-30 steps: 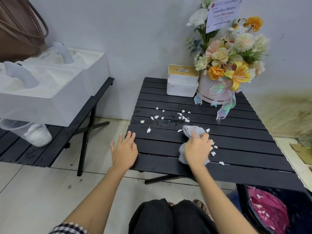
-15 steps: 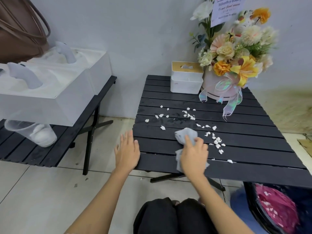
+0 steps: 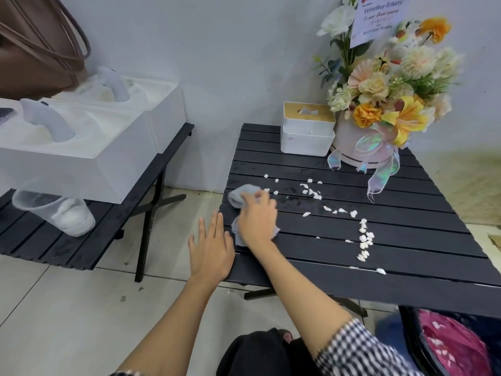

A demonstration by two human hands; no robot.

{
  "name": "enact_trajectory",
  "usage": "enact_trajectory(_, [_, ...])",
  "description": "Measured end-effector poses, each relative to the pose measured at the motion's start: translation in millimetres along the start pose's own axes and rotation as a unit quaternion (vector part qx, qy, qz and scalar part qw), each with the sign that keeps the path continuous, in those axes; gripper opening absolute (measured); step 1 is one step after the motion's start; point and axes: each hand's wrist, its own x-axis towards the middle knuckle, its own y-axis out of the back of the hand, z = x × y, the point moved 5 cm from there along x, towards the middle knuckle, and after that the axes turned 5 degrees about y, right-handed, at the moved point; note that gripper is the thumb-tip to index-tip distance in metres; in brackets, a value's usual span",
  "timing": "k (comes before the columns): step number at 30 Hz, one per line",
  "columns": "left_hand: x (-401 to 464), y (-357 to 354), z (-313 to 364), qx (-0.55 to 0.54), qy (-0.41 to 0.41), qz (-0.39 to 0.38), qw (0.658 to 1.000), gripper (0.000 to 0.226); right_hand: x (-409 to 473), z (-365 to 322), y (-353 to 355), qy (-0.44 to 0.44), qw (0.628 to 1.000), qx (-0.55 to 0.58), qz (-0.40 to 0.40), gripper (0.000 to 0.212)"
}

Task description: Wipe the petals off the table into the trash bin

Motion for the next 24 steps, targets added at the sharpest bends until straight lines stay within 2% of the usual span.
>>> enact_trajectory(2, [2.2, 1.0, 0.0, 0.007, -0.007, 0.006, 1.0, 0.053, 1.0, -6.7, -19.2, 0.048, 0.998, -0.018, -0.044, 0.039])
enact_trajectory(5, [3.5, 0.4, -1.0, 0.013, -0.009, 0.007, 1.0, 0.053, 4.5, 5.9, -18.5, 0.063, 0.997, -0.026, -0.02, 0.042])
enact_trajectory(8, [0.4, 0.1, 0.8, 0.019, -0.008, 0.001, 1.0, 0.053, 2.1, 29.4, -2.9, 0.013, 0.999, -0.03, -0.01, 0.041])
enact_trajectory(10, [-0.4, 1.4, 0.5, 0.025, -0.007, -0.002, 1.0, 0.053, -6.3, 54.9, 18.0, -0.024, 0.999, -0.038, 0.023, 0.04])
enact_trajectory(15, [-4.1, 6.5, 3.5, 0.061, -0.015, -0.015, 0.998, 0.053, -40.2, 151.7, 79.3, -0.103, 0.987, -0.105, 0.067, 0.041])
enact_trajectory(17, [-5.2, 8.5, 7.2, 0.091, -0.021, 0.003, 0.996, 0.053, -44.4, 172.2, 97.7, -0.121, 0.982, -0.129, 0.072, 0.041])
enact_trajectory(20, [-13.7, 9.8, 31.8, 0.117, -0.09, 0.051, 0.988, 0.058, -40.3, 151.8, 109.2, -0.143, 0.978, -0.117, 0.095, 0.036])
enact_trajectory(22, [-23.3, 3.9, 65.4, 0.07, -0.153, 0.064, 0.984, 0.066, -43.5, 120.2, 109.2, -0.113, 0.981, -0.105, 0.119, 0.031])
enact_trajectory(24, [-30.9, -5.9, 96.6, 0.005, -0.177, 0.041, 0.983, 0.058, -52.4, 102.5, 94.8, -0.093, 0.989, -0.081, 0.085, 0.032])
